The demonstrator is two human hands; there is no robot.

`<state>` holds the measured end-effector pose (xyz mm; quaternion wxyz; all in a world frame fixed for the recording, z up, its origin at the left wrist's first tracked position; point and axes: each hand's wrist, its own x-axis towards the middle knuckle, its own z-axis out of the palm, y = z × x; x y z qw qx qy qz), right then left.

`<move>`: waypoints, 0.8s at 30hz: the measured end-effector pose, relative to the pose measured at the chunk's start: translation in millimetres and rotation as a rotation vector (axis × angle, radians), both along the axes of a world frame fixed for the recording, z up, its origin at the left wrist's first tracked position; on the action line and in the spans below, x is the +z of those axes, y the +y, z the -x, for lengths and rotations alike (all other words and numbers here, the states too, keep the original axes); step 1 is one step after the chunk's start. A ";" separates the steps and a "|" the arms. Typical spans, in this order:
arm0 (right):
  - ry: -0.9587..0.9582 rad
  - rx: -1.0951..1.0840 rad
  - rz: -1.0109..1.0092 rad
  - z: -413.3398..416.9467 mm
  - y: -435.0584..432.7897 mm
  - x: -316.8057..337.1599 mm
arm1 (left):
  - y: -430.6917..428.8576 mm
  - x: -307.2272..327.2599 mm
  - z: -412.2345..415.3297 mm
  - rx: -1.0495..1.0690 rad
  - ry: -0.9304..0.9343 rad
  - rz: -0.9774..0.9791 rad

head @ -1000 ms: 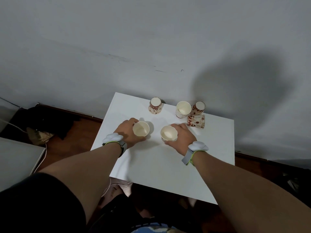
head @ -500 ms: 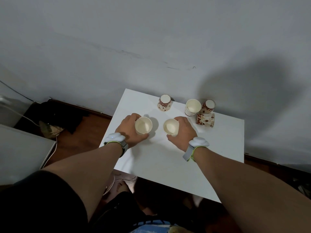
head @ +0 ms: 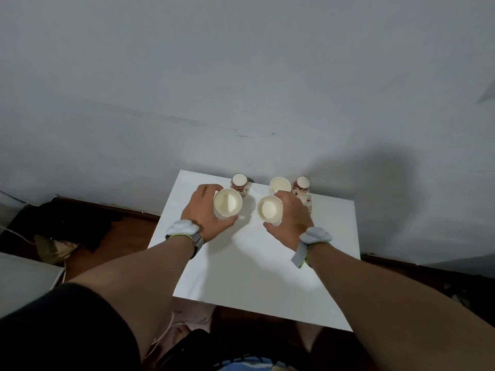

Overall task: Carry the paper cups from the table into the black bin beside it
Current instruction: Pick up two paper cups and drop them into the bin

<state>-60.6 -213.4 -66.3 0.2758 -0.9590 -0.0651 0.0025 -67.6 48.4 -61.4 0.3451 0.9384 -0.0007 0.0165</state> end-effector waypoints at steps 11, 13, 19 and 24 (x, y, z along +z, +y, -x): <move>-0.102 -0.103 0.095 7.7 -52.2 38.2 | -59.4 18.7 -19.3 -0.154 -0.082 0.073; -0.101 -0.136 0.099 12.2 -64.4 40.1 | -71.3 20.1 -22.6 -0.177 -0.090 0.073; -0.090 -0.230 0.106 29.6 -100.6 37.9 | -107.1 17.2 -27.6 -0.256 -0.094 0.063; -0.092 -0.322 0.108 44.3 -123.9 37.6 | -136.3 12.1 -29.0 -0.321 -0.098 0.047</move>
